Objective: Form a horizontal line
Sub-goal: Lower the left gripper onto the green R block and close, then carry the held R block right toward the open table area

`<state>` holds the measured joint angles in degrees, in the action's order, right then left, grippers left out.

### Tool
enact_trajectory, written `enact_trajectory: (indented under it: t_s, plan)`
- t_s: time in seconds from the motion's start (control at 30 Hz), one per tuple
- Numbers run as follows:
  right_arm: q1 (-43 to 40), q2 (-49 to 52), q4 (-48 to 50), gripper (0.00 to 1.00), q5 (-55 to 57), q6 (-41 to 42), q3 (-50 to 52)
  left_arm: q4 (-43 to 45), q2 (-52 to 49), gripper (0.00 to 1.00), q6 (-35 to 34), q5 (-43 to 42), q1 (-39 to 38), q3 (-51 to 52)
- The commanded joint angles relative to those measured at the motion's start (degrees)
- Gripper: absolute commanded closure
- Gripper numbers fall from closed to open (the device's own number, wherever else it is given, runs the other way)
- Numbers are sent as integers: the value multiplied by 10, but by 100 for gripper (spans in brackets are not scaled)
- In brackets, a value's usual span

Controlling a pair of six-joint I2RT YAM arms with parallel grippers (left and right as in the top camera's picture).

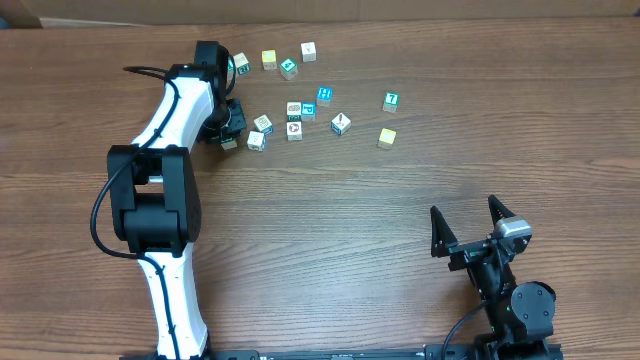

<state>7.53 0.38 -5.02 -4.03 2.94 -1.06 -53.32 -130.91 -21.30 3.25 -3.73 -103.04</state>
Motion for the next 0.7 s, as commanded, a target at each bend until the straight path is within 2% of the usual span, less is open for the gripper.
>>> enact_trajectory:
  t_s: [0.0,0.27,0.5,0.67]
  plan:
    - [-1,-2,3,0,5,-4,6,-3,-3,76,-6,-3,-2,-13]
    - [-1,-2,3,0,5,-4,6,-47,-3,81,-6,-1,-2,-52]
    - [-1,-2,4,0,5,-4,6,-137,-2,89,1,-1,-6,-155]
    - [-1,-2,3,0,5,-4,6,-186,16,91,16,21,-39,-224]
